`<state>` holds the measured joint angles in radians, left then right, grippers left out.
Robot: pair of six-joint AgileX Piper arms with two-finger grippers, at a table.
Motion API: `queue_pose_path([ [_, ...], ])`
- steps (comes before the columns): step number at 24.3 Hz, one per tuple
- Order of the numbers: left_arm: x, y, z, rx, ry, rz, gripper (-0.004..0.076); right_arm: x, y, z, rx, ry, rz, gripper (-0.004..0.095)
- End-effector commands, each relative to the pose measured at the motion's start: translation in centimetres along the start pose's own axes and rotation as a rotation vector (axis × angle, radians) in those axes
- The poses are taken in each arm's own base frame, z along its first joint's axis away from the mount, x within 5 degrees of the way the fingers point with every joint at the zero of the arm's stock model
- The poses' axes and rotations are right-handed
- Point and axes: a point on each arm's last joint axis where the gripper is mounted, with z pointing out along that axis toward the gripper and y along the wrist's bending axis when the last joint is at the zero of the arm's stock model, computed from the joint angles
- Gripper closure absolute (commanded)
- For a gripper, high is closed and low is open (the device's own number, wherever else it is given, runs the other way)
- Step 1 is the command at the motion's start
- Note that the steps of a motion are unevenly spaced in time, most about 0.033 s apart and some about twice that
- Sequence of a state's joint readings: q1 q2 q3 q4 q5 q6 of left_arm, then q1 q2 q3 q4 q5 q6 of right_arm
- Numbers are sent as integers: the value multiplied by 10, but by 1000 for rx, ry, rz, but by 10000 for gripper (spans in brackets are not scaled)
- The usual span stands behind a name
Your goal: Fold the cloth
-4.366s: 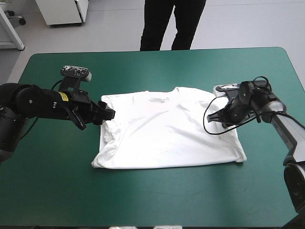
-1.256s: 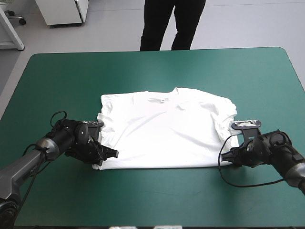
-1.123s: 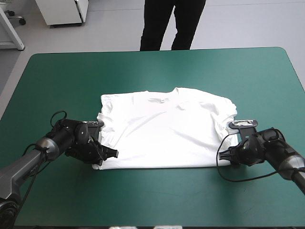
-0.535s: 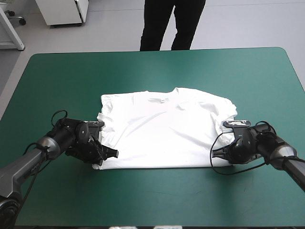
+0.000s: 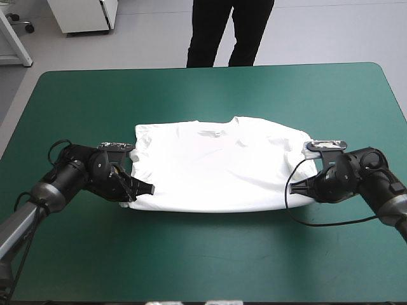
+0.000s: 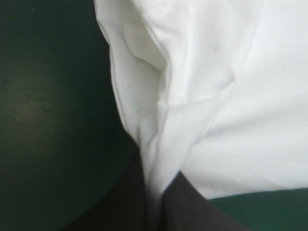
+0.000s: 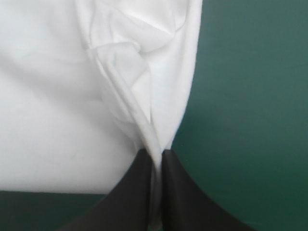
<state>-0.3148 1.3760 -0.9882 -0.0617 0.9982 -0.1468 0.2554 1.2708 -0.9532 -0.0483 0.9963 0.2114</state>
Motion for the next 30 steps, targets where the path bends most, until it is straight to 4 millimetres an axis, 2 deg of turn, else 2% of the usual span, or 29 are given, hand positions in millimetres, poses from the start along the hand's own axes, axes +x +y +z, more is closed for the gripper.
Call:
queue_pose_path([
  [1,-2,-3,-36,16,-105,16,733,-9,-3,-36,3,-105,2,925],
  [9,-11,-7,-72,46,-192,7,733,-26,0,-83,-46,-238,21,925],
  [13,-24,-11,-99,69,-323,-2,733,-41,0,-110,-46,-369,15,925],
  [17,-36,-12,-108,80,-441,-22,733,-53,-2,-117,-19,-477,-2,925],
  [19,-43,-12,-105,83,-479,-23,733,-60,-2,-113,-9,-506,-1,925],
  [23,-71,-12,-83,62,-557,-45,733,-84,0,-95,24,-586,1,925],
  [25,-84,-12,-72,44,-590,-45,733,-98,-2,-83,29,-625,16,925],
  [27,-99,-13,-49,37,-592,-34,733,-113,-7,-63,23,-633,46,925],
  [30,-112,-13,-28,28,-607,-33,733,-127,-7,-38,13,-623,50,925],
])
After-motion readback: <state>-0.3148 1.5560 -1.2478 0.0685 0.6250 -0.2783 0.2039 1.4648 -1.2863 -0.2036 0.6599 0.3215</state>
